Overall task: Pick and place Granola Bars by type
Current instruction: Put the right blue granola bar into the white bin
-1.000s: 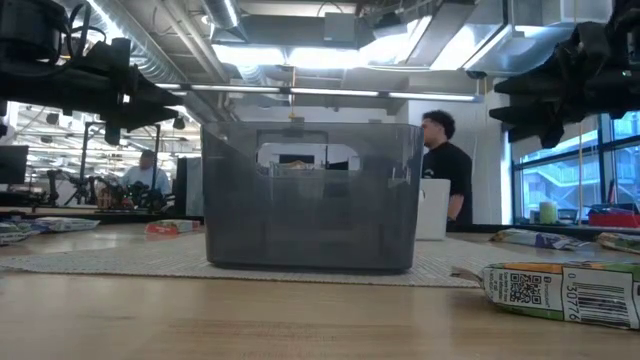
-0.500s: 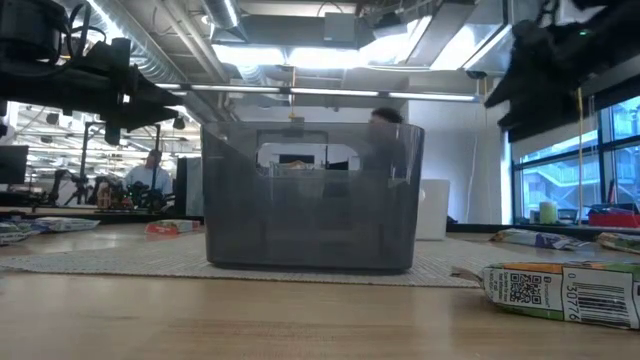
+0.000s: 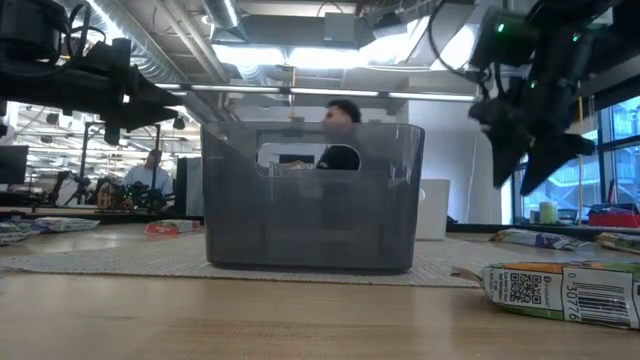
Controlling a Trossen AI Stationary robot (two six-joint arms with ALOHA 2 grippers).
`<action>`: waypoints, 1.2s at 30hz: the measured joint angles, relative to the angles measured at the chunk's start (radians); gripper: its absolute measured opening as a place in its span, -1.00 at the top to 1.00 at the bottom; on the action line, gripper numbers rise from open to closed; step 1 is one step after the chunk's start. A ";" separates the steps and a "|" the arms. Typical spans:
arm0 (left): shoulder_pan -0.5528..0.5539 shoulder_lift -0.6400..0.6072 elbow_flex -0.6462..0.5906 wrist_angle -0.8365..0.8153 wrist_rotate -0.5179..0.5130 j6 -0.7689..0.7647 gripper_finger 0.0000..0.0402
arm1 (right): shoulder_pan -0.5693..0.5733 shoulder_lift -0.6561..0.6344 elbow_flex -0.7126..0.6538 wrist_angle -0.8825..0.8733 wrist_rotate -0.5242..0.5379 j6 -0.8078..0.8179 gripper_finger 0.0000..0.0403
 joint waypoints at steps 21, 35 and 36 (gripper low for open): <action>0.000 0.000 0.000 0.008 0.000 0.000 0.33 | 0.000 0.264 0.000 -0.007 0.009 0.012 -0.22; 0.000 0.000 0.000 0.007 0.000 0.000 0.33 | -0.003 0.335 0.002 0.018 -0.024 0.012 -0.15; 0.000 0.000 0.000 0.007 0.000 0.000 0.33 | -0.003 0.335 0.002 0.018 -0.029 0.012 -0.12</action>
